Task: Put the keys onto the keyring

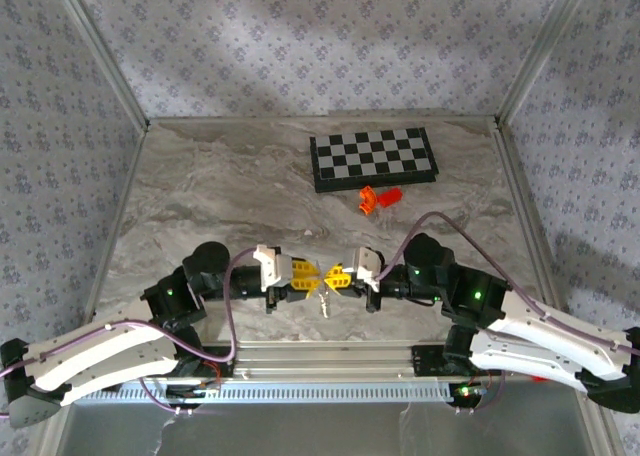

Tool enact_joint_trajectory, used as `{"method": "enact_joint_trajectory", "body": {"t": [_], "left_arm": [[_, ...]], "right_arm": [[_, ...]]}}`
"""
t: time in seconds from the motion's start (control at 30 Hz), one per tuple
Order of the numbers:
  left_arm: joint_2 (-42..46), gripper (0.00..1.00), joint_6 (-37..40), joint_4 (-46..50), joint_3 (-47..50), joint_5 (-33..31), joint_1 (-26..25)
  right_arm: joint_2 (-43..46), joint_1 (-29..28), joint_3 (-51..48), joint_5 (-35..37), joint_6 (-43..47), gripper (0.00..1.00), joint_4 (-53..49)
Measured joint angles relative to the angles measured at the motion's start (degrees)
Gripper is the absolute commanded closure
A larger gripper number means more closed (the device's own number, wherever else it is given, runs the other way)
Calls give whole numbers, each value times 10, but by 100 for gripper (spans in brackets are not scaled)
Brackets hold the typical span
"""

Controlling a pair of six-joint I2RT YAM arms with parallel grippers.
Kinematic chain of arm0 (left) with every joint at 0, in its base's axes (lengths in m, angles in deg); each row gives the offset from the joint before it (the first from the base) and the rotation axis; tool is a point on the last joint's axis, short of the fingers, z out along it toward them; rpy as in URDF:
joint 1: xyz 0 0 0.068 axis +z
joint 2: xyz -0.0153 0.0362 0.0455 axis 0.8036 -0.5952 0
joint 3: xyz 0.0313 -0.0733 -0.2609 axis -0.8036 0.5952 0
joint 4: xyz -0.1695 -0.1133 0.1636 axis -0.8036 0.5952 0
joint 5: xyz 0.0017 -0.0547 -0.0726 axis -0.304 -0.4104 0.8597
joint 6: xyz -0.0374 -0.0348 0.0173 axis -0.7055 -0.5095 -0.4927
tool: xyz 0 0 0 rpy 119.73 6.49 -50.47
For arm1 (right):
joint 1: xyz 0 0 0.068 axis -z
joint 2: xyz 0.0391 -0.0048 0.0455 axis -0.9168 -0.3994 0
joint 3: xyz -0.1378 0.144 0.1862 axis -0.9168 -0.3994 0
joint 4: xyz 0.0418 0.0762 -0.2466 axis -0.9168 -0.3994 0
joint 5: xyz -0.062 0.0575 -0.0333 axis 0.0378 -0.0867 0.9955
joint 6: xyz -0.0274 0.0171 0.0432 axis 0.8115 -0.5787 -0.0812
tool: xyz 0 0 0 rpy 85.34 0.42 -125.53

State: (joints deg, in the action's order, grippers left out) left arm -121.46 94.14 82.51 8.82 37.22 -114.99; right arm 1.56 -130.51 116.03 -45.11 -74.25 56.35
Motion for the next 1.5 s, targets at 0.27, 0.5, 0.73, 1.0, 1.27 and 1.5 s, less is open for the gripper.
{"method": "enact_joint_trajectory", "body": {"t": [0.27, 0.5, 0.73, 1.0, 1.27, 1.5], "left_arm": [[-6, 74, 45, 109, -72, -38, 0], [-34, 70, 64, 146, -95, -39, 0], [-58, 71, 72, 156, -96, -35, 0], [-81, 74, 79, 156, -103, -32, 0], [-94, 85, 84, 157, -105, -26, 0], [-96, 100, 88, 160, -105, -17, -1]], "right_arm": [[-29, 0, 68, 45, 24, 100, -104], [-54, 0, 91, 51, 28, 100, -151], [-72, -2, 112, 47, 28, 100, -180], [-86, -5, 120, 38, 30, 100, -189], [-94, -5, 120, 34, 30, 100, -189], [-94, -5, 120, 36, 30, 100, -190]]}}
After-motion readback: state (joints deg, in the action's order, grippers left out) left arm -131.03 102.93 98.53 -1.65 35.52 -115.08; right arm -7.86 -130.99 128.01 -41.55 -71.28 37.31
